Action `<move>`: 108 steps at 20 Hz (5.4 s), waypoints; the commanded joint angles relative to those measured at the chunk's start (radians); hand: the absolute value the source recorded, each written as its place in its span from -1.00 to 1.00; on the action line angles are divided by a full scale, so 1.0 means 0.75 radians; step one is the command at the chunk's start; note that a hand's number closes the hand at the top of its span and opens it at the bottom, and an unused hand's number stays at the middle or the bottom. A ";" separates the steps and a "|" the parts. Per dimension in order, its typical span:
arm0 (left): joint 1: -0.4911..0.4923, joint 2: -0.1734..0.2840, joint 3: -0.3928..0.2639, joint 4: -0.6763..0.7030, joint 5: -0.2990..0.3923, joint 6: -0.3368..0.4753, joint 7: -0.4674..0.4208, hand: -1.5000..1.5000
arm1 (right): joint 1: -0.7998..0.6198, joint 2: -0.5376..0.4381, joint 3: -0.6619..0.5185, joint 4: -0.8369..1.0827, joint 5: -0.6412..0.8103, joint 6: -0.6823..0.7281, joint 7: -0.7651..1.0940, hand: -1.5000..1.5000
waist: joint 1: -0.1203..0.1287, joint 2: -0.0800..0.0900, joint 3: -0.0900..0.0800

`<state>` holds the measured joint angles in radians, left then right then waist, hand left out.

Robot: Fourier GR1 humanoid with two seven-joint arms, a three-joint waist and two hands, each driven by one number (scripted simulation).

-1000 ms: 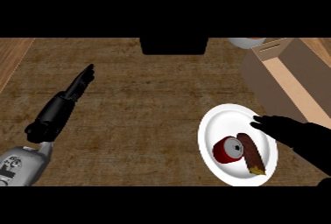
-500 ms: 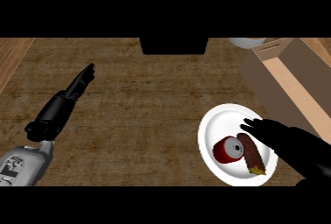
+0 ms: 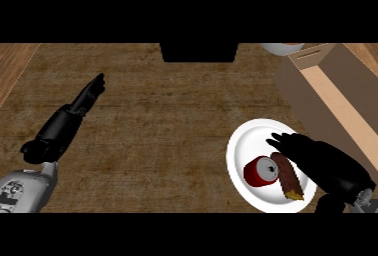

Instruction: Pick the sweet potato from the plate and place it in the cardboard box

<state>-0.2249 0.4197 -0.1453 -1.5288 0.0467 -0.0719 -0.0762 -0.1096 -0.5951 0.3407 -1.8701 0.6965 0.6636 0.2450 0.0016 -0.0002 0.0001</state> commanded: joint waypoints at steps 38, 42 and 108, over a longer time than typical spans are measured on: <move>0.010 -0.247 0.167 0.073 -0.280 -0.160 -0.065 0.00 | -0.111 0.265 -0.090 0.581 0.538 -0.436 -0.646 1.00 | -0.002 0.003 0.000; -0.010 -0.234 0.170 -0.026 -0.233 -0.188 0.001 0.00 | -0.392 0.637 -0.219 0.869 0.562 -0.481 -0.180 1.00 | 0.046 0.014 0.001; 0.023 -0.254 0.249 -0.035 -0.263 -0.219 0.017 0.00 | -1.025 0.053 -1.318 1.536 -0.009 -0.710 -0.324 -1.00 | -0.021 -0.010 0.006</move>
<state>-0.2047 0.2389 0.0427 -1.5551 -0.1433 -0.2505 -0.0753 -0.8402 -0.5900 -0.5062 -0.6761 0.8361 0.2133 0.0617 0.0021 -0.0009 0.0024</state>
